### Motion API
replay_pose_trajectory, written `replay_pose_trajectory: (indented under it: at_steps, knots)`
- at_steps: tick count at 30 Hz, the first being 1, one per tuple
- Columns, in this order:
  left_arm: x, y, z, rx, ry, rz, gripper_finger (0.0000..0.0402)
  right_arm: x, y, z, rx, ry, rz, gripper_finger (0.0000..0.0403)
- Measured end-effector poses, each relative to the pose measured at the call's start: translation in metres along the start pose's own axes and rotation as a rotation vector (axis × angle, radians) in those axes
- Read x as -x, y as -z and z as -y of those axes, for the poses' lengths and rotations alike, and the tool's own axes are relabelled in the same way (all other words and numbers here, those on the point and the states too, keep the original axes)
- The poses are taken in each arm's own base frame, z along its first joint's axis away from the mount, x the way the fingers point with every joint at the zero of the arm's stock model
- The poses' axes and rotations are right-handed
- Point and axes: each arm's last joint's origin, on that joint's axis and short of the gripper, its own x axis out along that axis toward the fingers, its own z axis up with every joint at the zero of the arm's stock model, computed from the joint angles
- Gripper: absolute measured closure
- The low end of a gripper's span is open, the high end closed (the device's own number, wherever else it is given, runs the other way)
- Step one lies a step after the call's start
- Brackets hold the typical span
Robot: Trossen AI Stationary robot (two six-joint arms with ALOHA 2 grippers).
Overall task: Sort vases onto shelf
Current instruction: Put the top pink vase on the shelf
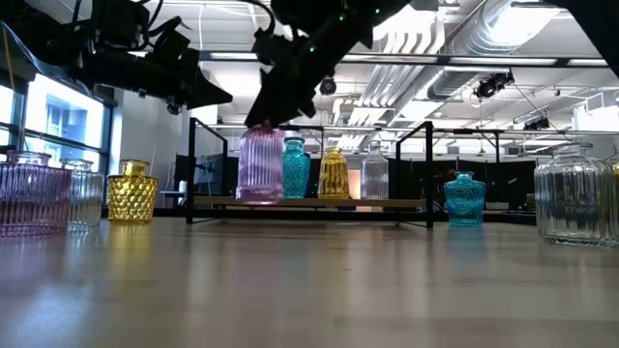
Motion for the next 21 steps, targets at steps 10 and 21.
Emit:
replay_pose_trajectory:
  at_steps: [10,21]
  knots:
    - [0.0,0.0,0.0,0.0,0.0,0.0,0.0402,-0.026,0.009,0.001,0.028,-0.005,-0.013,0.0304]
    - [0.0,0.0,0.0,0.002,0.0,0.0,0.0402,-0.029,0.01,0.001,0.053,-0.004,-0.011,0.0289]
